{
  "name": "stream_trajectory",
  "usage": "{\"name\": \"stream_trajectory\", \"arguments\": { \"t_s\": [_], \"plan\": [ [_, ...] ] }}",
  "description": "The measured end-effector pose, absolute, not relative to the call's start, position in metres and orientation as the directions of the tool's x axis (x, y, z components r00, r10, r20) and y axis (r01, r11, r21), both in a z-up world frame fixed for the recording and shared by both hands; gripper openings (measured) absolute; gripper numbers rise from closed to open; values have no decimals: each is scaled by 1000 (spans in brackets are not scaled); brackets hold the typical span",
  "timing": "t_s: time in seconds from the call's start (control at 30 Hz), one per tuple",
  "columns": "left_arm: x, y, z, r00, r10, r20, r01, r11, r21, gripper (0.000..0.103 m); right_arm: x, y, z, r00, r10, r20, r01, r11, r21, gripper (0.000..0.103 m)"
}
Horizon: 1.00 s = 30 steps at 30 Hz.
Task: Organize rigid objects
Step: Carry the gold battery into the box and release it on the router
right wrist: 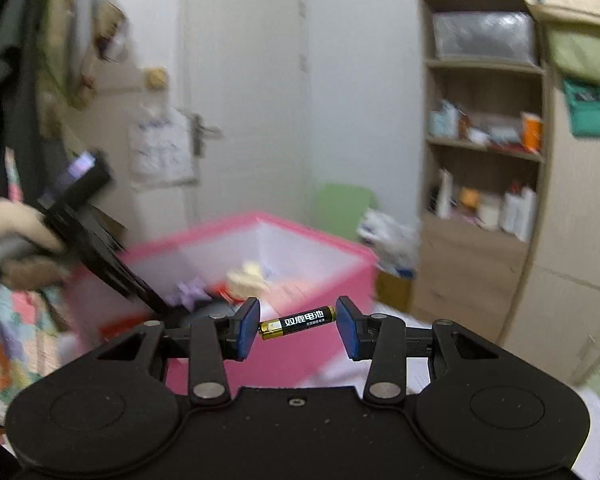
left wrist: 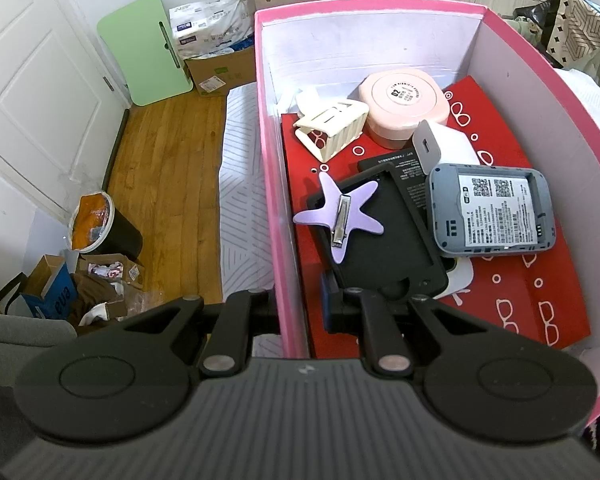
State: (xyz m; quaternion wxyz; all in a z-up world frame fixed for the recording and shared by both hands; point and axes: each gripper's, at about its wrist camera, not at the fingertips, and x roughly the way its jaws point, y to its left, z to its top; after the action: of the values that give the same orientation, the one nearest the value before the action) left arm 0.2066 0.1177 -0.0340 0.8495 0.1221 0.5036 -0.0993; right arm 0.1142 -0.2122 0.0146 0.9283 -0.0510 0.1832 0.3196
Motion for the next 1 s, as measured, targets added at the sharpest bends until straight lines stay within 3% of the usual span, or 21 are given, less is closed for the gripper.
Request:
{"name": "stream_trajectory", "arguments": {
  "t_s": [0.1,0.23,0.53,1.0],
  "plan": [
    [206,118,-34,474,-48,-879,293,950,106,13,118,-193,25,667,648,-368,-687,726,34,47],
    [205,119,-33,481,-53,-875,292,951,103,13,130,-156,21,595,680,-429,-756,655,-11,47],
    [206,119,-33,480,-55,-876,295,950,103,13,173,-117,-6,509,601,-616,-764,645,-2,48],
    [205,120,-33,482,-62,-874,293,951,94,13,164,-175,-1,567,696,-440,-682,697,223,53]
  ]
}}
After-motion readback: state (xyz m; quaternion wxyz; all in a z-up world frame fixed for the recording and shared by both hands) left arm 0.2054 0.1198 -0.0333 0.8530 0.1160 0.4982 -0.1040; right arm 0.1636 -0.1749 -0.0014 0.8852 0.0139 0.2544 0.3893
